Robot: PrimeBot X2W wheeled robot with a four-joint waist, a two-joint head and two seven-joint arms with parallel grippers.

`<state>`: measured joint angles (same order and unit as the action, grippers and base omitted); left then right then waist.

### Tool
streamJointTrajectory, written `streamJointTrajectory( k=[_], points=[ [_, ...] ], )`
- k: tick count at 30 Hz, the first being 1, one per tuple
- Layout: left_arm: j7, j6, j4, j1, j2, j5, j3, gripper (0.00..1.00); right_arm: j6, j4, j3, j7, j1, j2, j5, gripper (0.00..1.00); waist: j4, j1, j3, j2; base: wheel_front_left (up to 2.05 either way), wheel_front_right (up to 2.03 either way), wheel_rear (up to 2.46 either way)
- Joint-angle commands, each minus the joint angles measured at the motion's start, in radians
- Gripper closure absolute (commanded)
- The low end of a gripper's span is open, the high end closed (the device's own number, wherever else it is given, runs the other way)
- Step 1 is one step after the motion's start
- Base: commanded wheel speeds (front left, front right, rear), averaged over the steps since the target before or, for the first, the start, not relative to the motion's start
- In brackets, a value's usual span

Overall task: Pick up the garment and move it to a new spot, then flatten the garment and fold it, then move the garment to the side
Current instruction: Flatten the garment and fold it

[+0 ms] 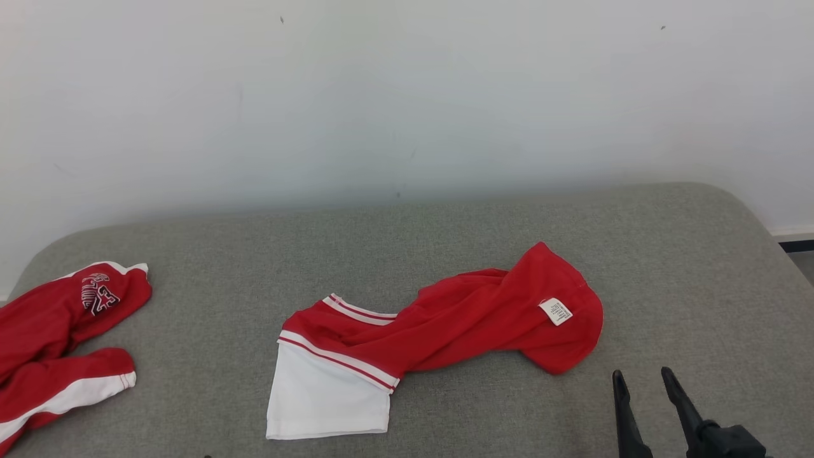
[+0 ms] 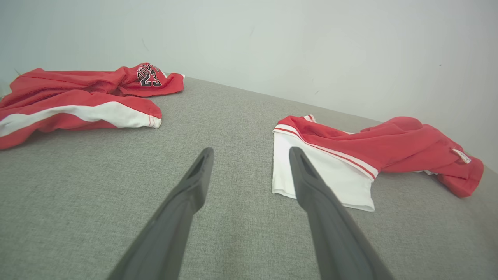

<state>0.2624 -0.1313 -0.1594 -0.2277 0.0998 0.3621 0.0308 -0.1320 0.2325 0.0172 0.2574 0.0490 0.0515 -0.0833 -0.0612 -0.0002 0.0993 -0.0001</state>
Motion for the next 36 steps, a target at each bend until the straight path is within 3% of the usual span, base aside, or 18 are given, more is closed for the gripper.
streamJointTrajectory(
  k=[1,10,36],
  points=[
    [0.003,0.001,-0.004,-0.006,0.002,-0.004,0.002,0.00,0.003,0.000,-0.009,0.006,0.016,-0.002,-0.012,0.00,0.000,0.0002,0.006,0.0001,0.00,0.00,0.00],
    [0.003,0.001,-0.013,-0.024,0.008,0.008,0.025,0.00,0.003,0.033,-0.077,0.003,0.047,-0.001,-0.056,0.00,0.005,0.0002,0.014,0.0001,0.00,0.00,0.00],
    [0.003,0.001,-0.007,-0.024,0.009,0.002,0.012,0.00,0.003,0.040,-0.062,0.003,0.043,-0.001,-0.058,0.00,0.000,0.0002,0.004,0.0001,0.00,0.00,0.00]
  ],
)
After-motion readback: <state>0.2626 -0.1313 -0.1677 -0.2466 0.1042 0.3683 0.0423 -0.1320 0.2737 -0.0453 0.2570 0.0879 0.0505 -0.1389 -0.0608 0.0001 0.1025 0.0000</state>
